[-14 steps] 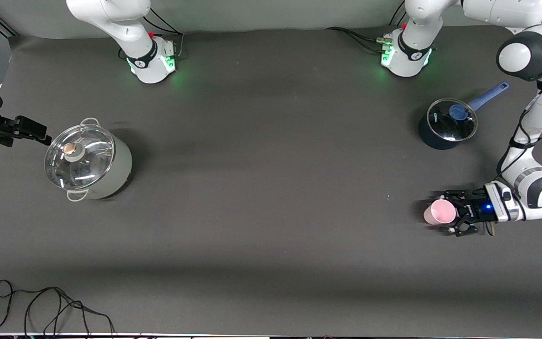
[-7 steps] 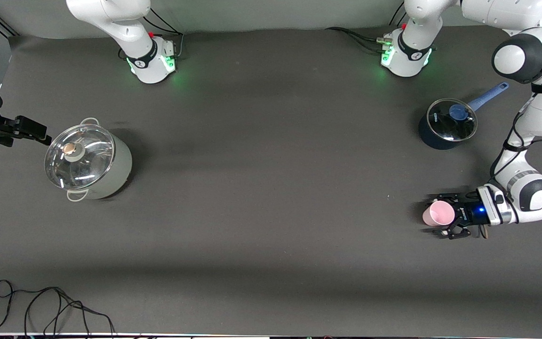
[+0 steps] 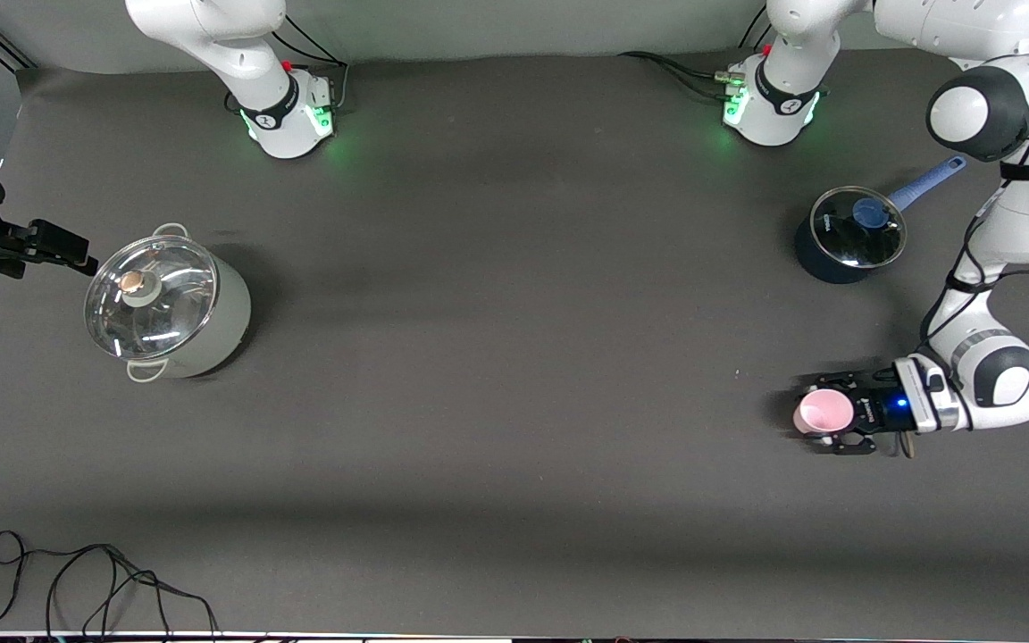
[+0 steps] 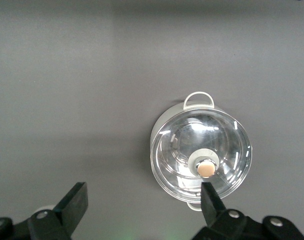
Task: Transfer pink cup from left to right arm
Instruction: 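Lift the pink cup with the left gripper toward the table middle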
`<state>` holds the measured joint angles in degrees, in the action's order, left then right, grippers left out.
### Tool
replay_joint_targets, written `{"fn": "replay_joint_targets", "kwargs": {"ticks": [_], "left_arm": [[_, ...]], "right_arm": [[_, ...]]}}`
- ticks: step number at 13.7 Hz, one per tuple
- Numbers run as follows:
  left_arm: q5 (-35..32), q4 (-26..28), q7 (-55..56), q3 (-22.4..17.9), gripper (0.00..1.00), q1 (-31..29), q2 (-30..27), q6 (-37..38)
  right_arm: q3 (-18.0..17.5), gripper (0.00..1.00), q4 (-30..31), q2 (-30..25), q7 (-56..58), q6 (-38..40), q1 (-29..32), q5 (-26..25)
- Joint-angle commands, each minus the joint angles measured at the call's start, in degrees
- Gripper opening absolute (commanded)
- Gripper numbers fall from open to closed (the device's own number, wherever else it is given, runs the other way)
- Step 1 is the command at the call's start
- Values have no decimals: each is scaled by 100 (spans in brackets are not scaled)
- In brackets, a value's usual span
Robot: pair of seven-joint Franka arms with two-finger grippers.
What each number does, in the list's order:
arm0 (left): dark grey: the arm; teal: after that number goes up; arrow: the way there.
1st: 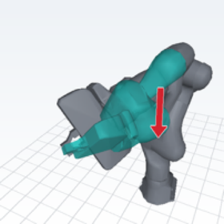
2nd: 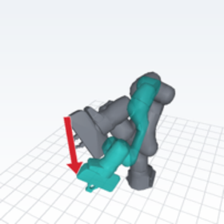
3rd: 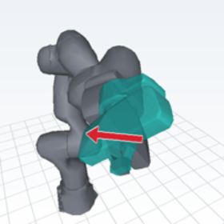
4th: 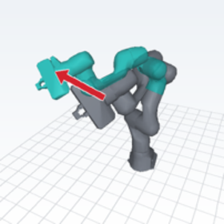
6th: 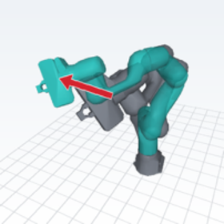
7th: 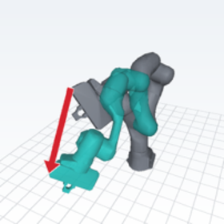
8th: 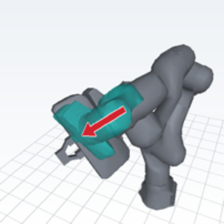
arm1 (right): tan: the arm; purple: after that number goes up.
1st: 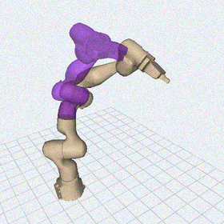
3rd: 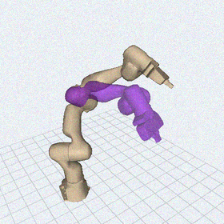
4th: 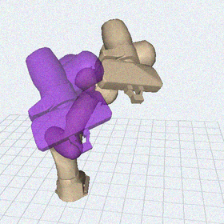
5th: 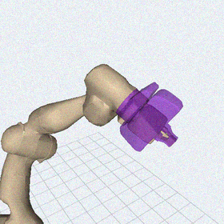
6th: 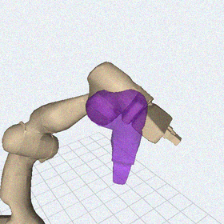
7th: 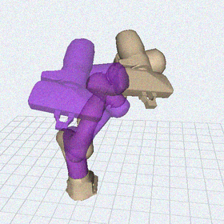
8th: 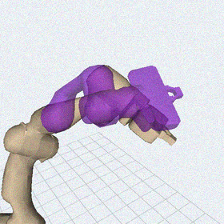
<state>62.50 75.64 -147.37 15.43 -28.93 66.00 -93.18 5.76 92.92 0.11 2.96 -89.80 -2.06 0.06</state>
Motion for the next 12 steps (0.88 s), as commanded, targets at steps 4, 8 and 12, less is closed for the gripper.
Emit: {"fn": "replay_joint_targets", "kwargs": {"ticks": [4,8,12], "left_arm": [[96,-111,751,1573,0,186,-70,-1891],[158,-461,1734,2393,0,861,-61,-3950],[158,-963,2756,2850,0,1485,-122,-5171]], "right_arm": [[4,100,-72,-3,134,77,30,65],[4,100,-72,-3,134,68,39,73],[-4,100,-387,251,126,50,4,47]]}}
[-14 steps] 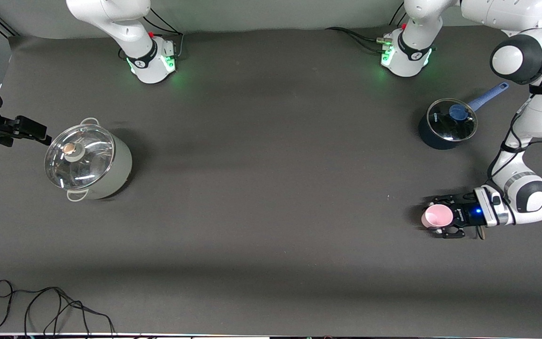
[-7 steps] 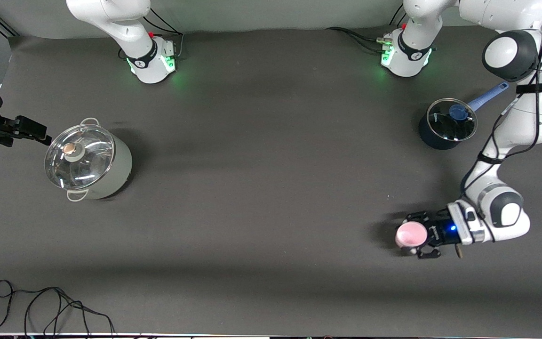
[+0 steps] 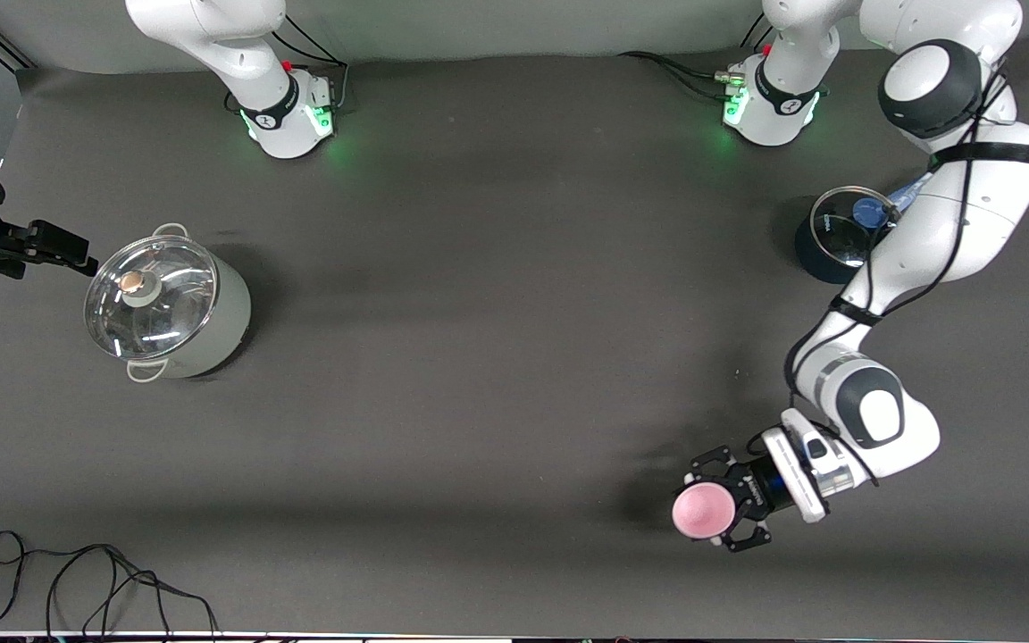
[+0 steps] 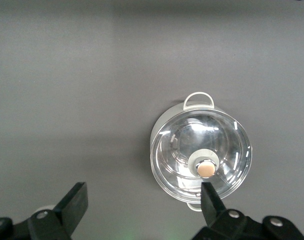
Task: Transfer pink cup from left to right arm
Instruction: 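Lift the pink cup with the left gripper toward the table middle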
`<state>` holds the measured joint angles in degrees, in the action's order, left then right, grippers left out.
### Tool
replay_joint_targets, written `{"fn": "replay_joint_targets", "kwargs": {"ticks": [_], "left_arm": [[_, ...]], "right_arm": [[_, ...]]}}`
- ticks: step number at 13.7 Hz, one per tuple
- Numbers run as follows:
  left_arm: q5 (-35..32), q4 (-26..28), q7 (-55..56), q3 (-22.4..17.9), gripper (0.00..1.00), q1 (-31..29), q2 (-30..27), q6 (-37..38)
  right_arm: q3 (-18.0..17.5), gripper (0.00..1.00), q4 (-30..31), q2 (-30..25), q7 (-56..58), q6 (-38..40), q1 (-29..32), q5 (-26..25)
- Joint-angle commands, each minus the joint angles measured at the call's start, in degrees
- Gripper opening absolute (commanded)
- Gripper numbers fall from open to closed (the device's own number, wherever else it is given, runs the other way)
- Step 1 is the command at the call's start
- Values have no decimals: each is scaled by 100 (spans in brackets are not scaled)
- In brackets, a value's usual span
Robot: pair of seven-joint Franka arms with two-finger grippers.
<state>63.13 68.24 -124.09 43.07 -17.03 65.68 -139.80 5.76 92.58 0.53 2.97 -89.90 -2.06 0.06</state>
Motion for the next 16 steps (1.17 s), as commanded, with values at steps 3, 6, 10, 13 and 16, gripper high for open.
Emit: {"fn": "replay_joint_targets", "kwargs": {"ticks": [3,6,10,13,16], "left_arm": [[77,-320,1122,631,0,682,-222,-1652],[77,-416,1361,1010,0,1227,-257,-2830],[51,-766,1825,1248,0,2157,-345,-4192],[7,-1005,2196,1169,0,2791,-512,-4730],[15,-1014,2214,1178,0,3363,-635,-5381]], "right_arm": [[-4,100,-469,281,63,96,4,56],[-4,100,-469,290,54,105,48,82],[-4,100,-469,308,98,96,57,82],[-4,100,-548,334,107,96,4,73],[-40,100,-645,343,116,113,-4,100]]}}
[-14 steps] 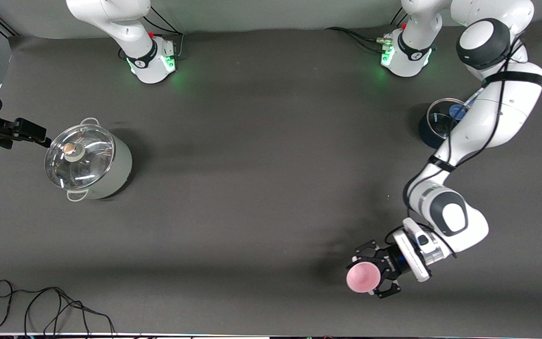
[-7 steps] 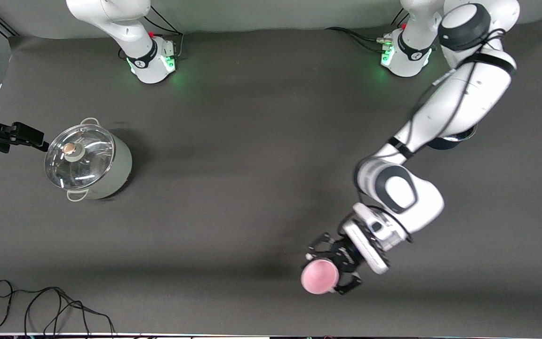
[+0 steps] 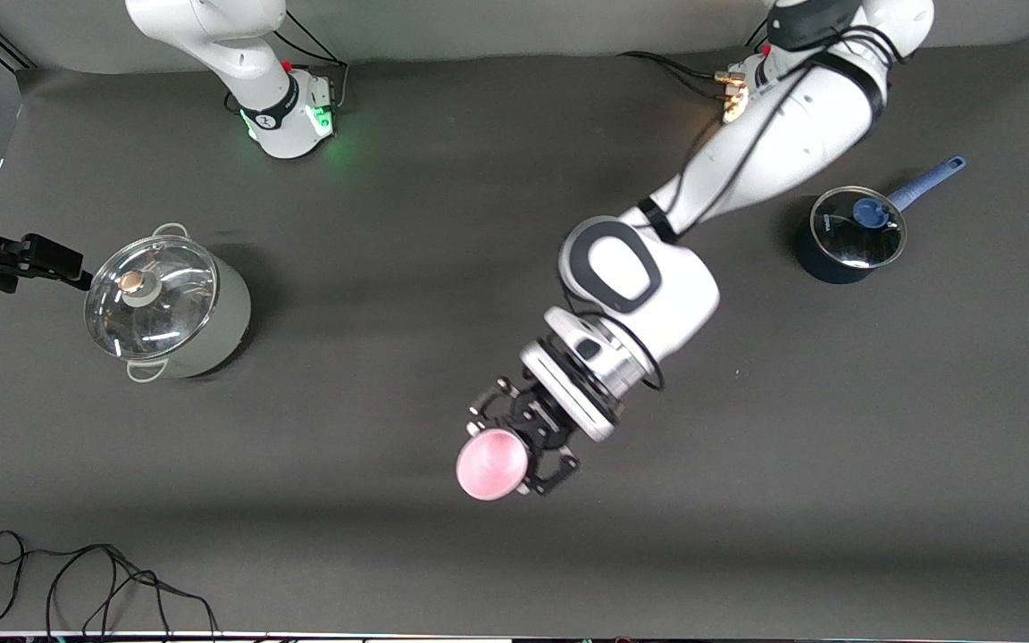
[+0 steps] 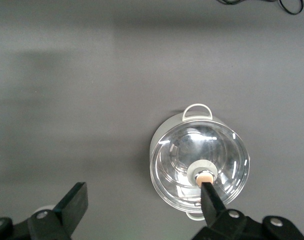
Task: Transfer pink cup from left to right arm
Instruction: 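Lift the pink cup with the left gripper toward the table middle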
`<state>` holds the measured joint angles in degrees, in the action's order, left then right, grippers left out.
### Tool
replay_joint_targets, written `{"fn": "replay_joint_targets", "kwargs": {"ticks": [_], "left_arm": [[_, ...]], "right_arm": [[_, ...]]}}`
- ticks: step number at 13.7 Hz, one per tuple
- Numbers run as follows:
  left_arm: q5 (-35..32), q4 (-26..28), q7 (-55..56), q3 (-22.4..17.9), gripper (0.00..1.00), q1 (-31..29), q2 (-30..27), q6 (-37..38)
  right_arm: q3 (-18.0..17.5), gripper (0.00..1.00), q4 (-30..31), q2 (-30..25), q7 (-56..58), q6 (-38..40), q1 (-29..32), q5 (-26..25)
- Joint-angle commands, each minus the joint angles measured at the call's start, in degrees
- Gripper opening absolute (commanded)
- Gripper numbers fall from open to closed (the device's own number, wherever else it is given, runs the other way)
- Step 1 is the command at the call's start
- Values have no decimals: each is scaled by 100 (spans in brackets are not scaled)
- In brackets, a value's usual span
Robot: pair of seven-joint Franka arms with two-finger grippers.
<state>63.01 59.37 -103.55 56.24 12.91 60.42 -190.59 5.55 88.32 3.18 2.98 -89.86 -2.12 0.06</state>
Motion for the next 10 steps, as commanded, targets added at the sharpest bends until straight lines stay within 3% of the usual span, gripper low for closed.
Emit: {"fn": "replay_joint_targets", "kwargs": {"ticks": [1,3,6,10], "left_arm": [[27,-127,168,-122,0,527,-127,-556],[18,-145,308,-148,0,843,-179,-926],[-8,-180,511,-174,0,1134,-197,-1033],[-8,-277,520,-183,0,1302,-197,-1033]], "right_arm": [[-27,100,-280,86,115,109,1,99],[-36,100,-359,77,63,109,-16,143],[-36,100,-631,199,27,100,-43,967],[-98,100,-1500,840,-69,100,-419,1075]]}}
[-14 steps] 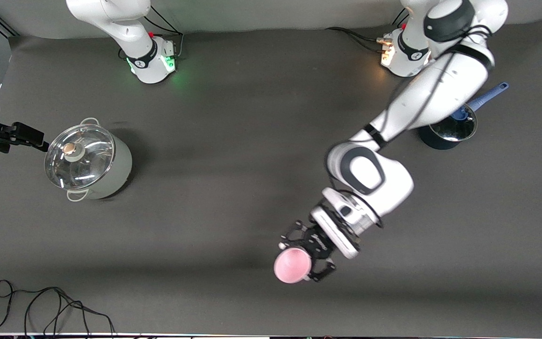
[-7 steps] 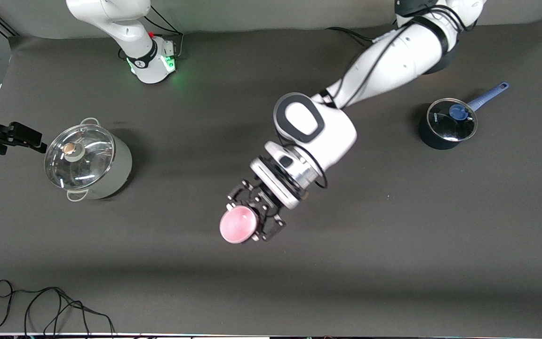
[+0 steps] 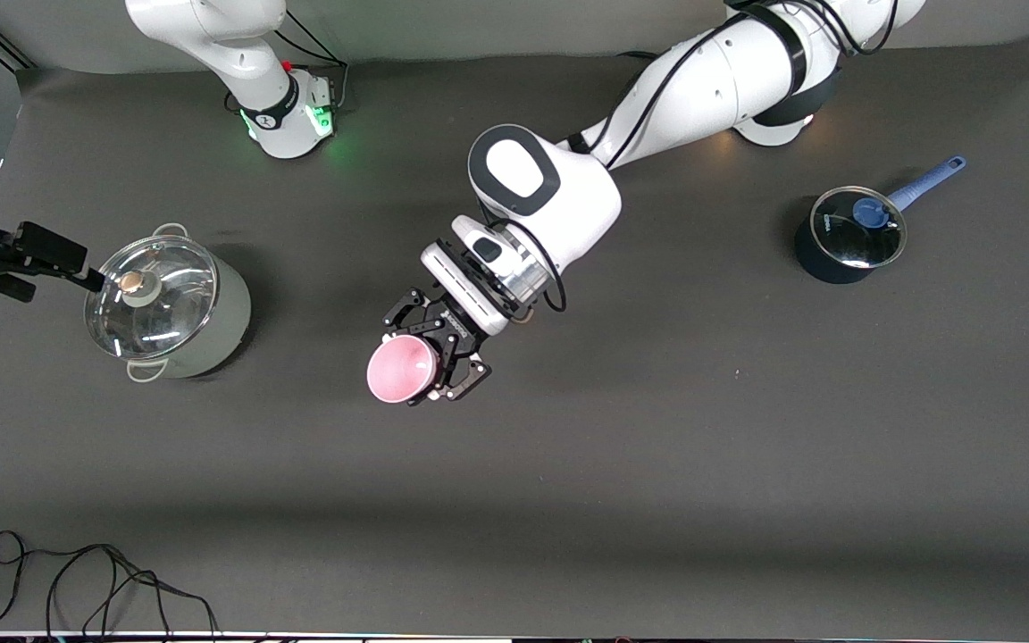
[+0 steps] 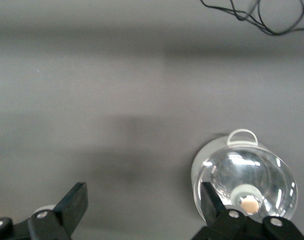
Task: Transfer pink cup from left to right arm
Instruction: 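Reach the right gripper toward the pink cup held by the left gripper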
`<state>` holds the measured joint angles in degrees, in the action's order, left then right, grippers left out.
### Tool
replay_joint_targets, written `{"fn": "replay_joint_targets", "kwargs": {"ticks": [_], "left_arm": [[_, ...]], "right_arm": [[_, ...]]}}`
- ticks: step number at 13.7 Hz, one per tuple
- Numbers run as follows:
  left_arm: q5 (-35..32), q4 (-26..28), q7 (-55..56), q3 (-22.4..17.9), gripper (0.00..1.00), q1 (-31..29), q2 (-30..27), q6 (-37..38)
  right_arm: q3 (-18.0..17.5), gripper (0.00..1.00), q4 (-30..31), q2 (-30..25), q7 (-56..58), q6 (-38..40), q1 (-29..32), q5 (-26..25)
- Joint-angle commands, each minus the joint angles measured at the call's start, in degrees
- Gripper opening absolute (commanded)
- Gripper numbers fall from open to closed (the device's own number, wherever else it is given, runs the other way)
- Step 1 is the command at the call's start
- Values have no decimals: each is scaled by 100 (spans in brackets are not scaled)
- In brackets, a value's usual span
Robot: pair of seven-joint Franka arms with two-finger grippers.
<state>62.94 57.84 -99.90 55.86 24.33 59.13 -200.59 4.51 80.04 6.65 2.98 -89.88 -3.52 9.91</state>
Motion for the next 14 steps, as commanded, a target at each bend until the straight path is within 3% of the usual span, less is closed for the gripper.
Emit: {"fn": "replay_joint_targets", "kwargs": {"ticks": [1,4,9,14], "left_arm": [[-1,-124,146,-155,0,160,-68,-33],[-1,-124,155,-155,0,160,-68,-33],[-1,-124,155,-155,0,160,-68,-33],[-1,-124,155,-233,0,169,-68,-33]], "right_arm": [[6,100,-874,660,-69,102,-351,99],[-38,100,-1524,1143,-174,85,-579,116],[-38,100,-2545,2084,-1683,-231,-1308,99],[-20,99,-2572,2349,-2415,-495,-1810,29]]}}
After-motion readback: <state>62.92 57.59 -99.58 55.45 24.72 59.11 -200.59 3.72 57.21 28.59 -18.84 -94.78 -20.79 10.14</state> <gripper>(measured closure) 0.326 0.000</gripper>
